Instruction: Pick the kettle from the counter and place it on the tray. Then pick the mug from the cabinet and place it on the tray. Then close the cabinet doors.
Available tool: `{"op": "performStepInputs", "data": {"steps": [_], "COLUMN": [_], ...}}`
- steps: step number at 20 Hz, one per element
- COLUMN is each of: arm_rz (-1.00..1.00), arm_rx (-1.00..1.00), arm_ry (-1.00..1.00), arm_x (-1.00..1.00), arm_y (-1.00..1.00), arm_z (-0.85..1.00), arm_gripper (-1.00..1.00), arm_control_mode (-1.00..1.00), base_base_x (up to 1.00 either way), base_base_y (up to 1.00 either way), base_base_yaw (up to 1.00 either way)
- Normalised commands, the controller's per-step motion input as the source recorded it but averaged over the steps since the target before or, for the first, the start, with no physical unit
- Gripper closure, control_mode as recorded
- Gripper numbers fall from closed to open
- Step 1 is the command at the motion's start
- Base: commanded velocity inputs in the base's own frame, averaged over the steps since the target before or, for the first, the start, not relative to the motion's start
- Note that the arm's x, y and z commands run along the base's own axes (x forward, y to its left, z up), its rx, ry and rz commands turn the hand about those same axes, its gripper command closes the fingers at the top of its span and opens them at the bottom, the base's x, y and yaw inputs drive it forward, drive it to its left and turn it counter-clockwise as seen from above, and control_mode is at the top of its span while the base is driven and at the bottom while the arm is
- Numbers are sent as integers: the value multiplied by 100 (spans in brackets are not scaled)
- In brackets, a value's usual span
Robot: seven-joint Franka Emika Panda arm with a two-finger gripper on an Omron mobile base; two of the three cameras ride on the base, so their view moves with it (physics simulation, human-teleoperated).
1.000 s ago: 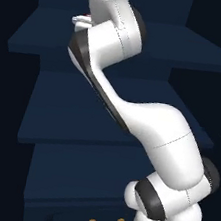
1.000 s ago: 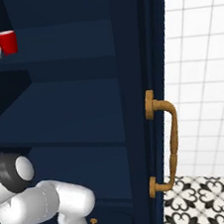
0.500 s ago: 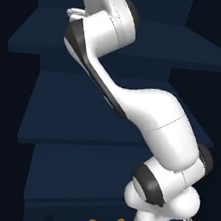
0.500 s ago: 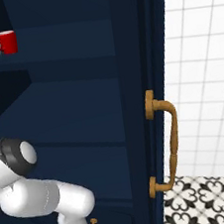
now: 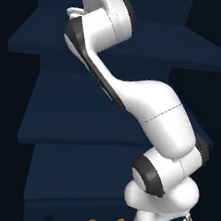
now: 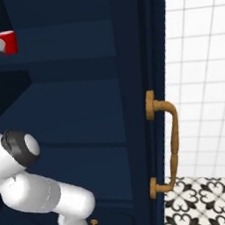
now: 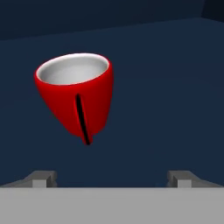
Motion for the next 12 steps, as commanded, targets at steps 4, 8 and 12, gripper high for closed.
{"op": "performStepInputs", "data": {"steps": [4,8,12], "arm_rz": [0,0,0], "arm_rx": [-6,-9,-8], "arm_ry": [-1,-8,-7], "arm_x": [52,39,29], "arm_y": [3,9,11], "arm_z": [-4,-2,-2], "arm_gripper": [-100,-100,-100], "arm_control_mode": [-100,-100,-100], "base_base_x": [0,0,0], "base_base_y": [0,0,0], "base_base_yaw": [0,0,0]}}
